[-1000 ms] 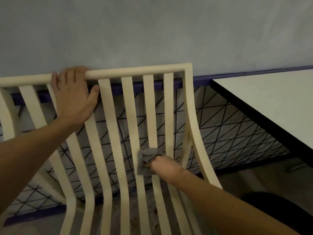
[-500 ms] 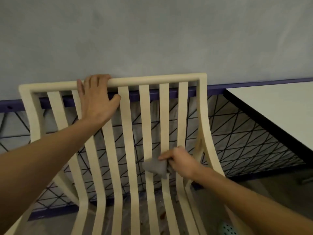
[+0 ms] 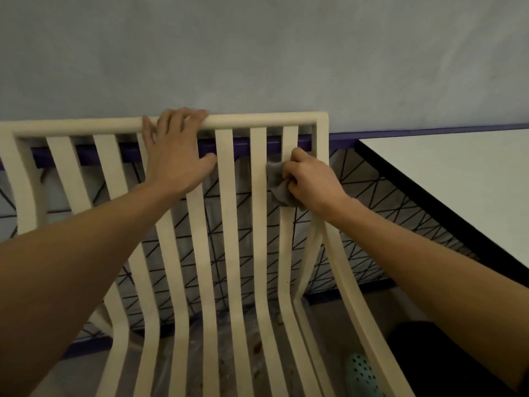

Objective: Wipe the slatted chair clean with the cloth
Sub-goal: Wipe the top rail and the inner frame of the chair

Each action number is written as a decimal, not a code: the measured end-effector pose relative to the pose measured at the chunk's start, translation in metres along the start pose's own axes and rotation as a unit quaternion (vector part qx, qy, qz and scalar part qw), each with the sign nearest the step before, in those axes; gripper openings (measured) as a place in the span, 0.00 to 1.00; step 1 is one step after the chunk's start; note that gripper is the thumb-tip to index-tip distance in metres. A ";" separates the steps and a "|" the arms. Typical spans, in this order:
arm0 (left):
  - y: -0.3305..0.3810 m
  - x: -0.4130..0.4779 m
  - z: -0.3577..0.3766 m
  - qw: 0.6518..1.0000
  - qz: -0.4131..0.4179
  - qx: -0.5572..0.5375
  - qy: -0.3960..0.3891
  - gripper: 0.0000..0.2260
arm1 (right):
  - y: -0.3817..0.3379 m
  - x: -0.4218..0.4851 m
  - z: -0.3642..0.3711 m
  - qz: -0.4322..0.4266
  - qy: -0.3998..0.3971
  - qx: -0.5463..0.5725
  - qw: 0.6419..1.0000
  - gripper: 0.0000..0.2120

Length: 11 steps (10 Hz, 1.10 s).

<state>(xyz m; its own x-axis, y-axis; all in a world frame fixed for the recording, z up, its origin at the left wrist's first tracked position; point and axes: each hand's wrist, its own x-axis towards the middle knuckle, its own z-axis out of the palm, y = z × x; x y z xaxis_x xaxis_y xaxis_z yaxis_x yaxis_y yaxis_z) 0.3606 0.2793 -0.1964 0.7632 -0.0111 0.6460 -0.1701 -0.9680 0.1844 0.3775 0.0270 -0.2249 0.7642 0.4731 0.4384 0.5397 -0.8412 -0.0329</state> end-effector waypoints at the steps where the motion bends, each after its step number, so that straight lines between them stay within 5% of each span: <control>1: -0.004 0.001 0.004 1.000 -0.004 0.011 0.004 0.31 | -0.009 0.004 0.003 -0.005 -0.027 -0.029 0.999 0.03; 6: -0.006 -0.003 0.015 0.999 0.007 0.039 0.029 0.30 | -0.041 -0.071 0.101 0.053 -0.293 -0.101 0.949 0.07; 9: -0.013 -0.007 0.015 0.999 0.015 0.030 0.021 0.30 | -0.059 -0.110 0.158 0.199 -0.352 -0.029 0.914 0.09; 10: -0.012 -0.009 0.016 1.000 0.010 0.021 0.014 0.30 | -0.060 -0.137 0.179 0.240 -0.359 0.017 0.902 0.03; 11: -0.015 -0.011 0.017 1.000 0.005 0.024 -0.003 0.31 | -0.058 -0.169 0.196 0.265 -0.333 0.072 0.902 0.15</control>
<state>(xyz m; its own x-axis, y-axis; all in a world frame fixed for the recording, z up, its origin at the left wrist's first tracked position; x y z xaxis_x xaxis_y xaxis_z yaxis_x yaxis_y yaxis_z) 0.3647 0.2893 -0.2187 0.7654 -0.0225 0.6431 -0.1481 -0.9787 0.1419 0.2860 0.0470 -0.4735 0.9454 0.1079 -0.3075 0.0407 -0.9753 -0.2173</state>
